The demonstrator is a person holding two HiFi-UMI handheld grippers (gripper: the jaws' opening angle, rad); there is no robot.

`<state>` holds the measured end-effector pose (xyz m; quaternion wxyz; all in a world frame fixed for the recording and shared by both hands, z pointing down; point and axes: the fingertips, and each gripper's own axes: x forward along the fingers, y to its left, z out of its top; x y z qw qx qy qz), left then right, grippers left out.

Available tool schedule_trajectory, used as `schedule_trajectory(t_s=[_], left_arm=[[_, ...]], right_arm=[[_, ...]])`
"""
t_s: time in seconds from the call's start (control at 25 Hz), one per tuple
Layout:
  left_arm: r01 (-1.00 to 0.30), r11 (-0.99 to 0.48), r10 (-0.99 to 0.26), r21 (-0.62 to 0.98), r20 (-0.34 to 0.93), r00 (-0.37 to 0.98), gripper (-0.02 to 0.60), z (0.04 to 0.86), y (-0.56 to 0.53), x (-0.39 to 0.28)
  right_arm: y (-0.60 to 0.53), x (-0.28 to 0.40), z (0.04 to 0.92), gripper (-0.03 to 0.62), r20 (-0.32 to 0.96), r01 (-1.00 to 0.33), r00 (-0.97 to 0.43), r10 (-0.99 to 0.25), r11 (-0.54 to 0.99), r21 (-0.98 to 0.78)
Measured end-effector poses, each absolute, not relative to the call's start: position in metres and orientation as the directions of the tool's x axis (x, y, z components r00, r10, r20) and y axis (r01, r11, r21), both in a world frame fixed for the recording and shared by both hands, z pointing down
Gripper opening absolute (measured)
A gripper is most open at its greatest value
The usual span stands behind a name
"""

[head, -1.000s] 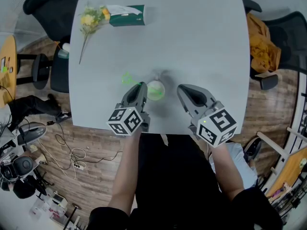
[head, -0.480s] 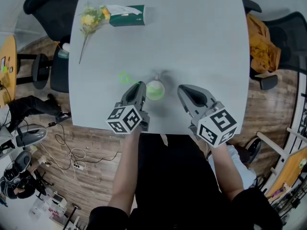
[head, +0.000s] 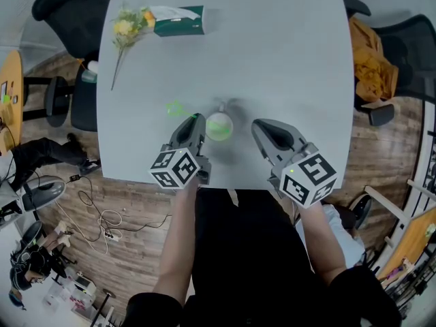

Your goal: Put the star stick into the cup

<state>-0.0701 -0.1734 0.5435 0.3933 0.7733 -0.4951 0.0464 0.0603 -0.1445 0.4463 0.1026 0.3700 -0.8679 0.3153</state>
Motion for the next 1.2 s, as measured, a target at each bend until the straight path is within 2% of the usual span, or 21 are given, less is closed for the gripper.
schedule_trajectory(t_s=[0.36, 0.84, 1.2], left_arm=[[-0.812, -0.188, -0.732, 0.553, 0.472, 0.491, 0.041, 0.543, -0.170, -0.076], [-0.835, -0.169, -0.746, 0.523, 0.486, 0.455, 0.043, 0.535, -0.156, -0.083], [-0.853, -0.219, -0.745, 0.473, 0.484, 0.459, 0.057, 0.516, -0.135, -0.076]], right_arm=[[-0.142, 0.060, 0.442, 0.009, 0.408, -0.707, -0.704, -0.581, 0.528, -0.470], [-0.134, 0.060, 0.430, 0.009, 0.371, -0.694, -0.717, -0.590, 0.554, -0.460], [-0.124, 0.059, 0.428, 0.009, 0.358, -0.679, -0.731, -0.581, 0.566, -0.468]])
